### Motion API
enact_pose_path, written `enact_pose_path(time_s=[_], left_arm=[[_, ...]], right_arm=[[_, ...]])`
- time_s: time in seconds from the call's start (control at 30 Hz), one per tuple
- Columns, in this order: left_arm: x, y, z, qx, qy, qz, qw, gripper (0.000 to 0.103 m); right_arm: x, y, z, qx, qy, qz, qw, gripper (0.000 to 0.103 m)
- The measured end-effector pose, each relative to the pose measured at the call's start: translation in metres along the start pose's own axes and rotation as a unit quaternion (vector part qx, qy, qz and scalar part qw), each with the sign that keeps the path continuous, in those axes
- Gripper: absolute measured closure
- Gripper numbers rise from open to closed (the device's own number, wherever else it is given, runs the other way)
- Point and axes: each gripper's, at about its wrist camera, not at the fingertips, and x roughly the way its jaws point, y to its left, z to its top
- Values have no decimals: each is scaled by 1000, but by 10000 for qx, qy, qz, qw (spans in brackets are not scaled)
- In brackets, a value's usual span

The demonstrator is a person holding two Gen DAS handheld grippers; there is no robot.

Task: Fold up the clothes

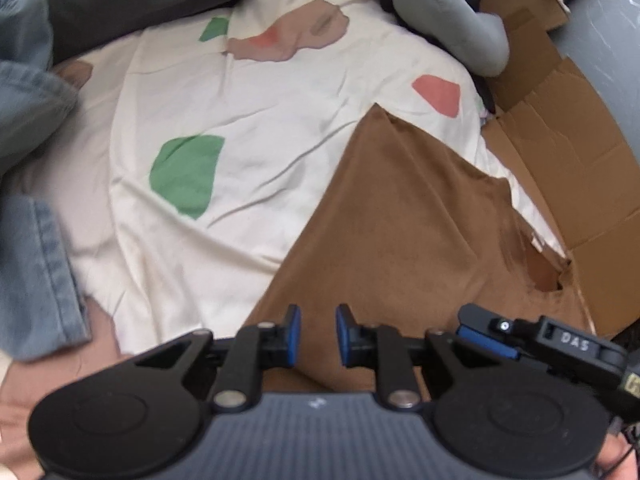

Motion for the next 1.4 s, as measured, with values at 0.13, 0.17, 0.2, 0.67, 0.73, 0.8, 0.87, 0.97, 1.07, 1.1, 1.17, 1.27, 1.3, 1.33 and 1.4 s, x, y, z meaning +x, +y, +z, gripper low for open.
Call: enact_pose_path(time_s=[0.13, 0.17, 0.2, 0.67, 0.73, 0.8, 0.87, 0.97, 1.07, 1.1, 1.17, 1.27, 1.3, 1.33, 1.4], left_arm=[[10, -3, -1, 138, 43, 28, 9999, 84], [14, -4, -1, 170, 65, 51, 9998, 84], [17, -4, -2, 202, 89, 76, 9997, 84], [39, -7, -6, 661, 194, 376, 9969, 88], [39, -6, -6, 632, 197, 344, 9972, 89], [39, -6, -6, 611, 207, 333, 9974, 89], [37, -8, -7, 673, 216, 367, 9968, 89], [35, -11, -7, 756, 230, 411, 9960, 89], [31, -13, -6, 813, 230, 429, 9955, 89], [30, -14, -6, 847, 219, 437, 9952, 89], [27, -19, -6, 935, 181, 452, 9944, 89], [21, -28, -5, 1086, 56, 365, 9934, 89], [20, -32, -4, 1132, 17, 303, 9931, 89], [19, -36, -3, 1178, -21, 240, 9927, 89], [20, -46, -2, 1280, -45, 109, 9917, 89]], right_arm=[[7, -6, 0, 144, -96, 149, 9997, 62], [9, -8, 0, 180, -120, 186, 9996, 62], [11, -9, 0, 216, -144, 224, 9994, 63], [28, -27, 1, 721, -179, 1154, 9905, 68], [28, -25, 0, 699, -51, 1260, 9895, 68], [25, -24, -1, 650, 17, 1219, 9904, 71], [23, -23, -2, 601, 85, 1178, 9912, 78], [19, -22, -4, 527, 187, 1116, 9922, 90], [15, -20, -5, 453, 289, 1054, 9930, 99], [14, -20, -5, 429, 323, 1033, 9932, 99], [11, -19, -6, 379, 391, 992, 9936, 99], [6, -21, -9, 287, 477, 624, 9965, 99], [4, -21, -9, 266, 492, 521, 9971, 99], [2, -22, -10, 247, 503, 425, 9975, 98], [-4, -23, -10, 222, 479, 329, 9981, 98]])
